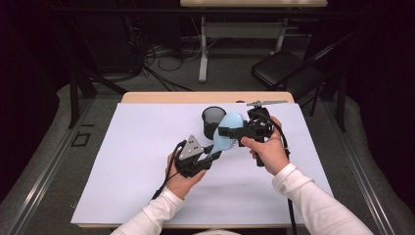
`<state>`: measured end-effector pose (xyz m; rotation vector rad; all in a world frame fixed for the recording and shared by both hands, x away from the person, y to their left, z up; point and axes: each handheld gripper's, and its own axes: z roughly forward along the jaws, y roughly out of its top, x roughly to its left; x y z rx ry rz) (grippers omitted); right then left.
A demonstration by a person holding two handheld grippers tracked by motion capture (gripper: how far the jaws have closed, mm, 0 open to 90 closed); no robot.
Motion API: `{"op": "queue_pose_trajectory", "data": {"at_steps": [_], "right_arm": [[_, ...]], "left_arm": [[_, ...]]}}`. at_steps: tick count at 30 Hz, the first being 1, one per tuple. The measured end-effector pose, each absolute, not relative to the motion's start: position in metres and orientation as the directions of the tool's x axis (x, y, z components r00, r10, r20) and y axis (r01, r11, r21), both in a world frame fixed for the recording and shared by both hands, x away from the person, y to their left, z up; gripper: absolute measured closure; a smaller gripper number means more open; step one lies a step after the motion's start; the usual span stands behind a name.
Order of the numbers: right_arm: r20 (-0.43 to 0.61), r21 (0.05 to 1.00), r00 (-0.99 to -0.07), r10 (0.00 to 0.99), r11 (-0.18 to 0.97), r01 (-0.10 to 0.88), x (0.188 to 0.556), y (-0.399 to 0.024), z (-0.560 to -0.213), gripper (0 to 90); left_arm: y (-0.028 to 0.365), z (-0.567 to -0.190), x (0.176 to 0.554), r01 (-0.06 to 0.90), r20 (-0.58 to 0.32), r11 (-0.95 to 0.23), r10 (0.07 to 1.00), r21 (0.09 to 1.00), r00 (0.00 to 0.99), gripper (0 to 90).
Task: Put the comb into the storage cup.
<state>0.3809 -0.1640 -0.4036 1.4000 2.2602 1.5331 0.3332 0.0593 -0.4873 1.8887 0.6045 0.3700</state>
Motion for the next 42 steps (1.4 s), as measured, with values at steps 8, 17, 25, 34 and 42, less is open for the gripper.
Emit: {"op": "queue_pose_trajectory", "data": {"at_steps": [8, 17, 25, 34, 42], "right_arm": [[0.421, 0.759, -0.575, 0.702, 0.074, 0.647, 0.382, -0.163, -0.405, 18.2], [0.459, 0.749, -0.557, 0.692, 0.035, 0.661, 0.384, -0.166, -0.404, 22.6], [0.507, 0.729, -0.531, 0.679, -0.009, 0.684, 0.387, -0.171, -0.405, 26.3], [0.542, 0.715, -0.511, 0.666, -0.047, 0.697, 0.389, -0.176, -0.406, 33.1], [0.540, 0.714, -0.508, 0.671, -0.047, 0.698, 0.389, -0.176, -0.407, 35.3]], "left_arm": [[0.059, -0.487, 0.332, 0.236, -0.024, -0.301, 0.571, 0.924, 0.821, 70.1], [0.059, -0.488, 0.333, 0.238, -0.025, -0.300, 0.573, 0.924, 0.819, 70.1], [0.058, -0.491, 0.333, 0.243, -0.025, -0.303, 0.578, 0.921, 0.815, 70.1], [0.059, -0.492, 0.334, 0.249, -0.030, -0.302, 0.580, 0.920, 0.814, 70.1], [0.057, -0.494, 0.334, 0.247, -0.026, -0.306, 0.578, 0.919, 0.816, 70.1]]}}
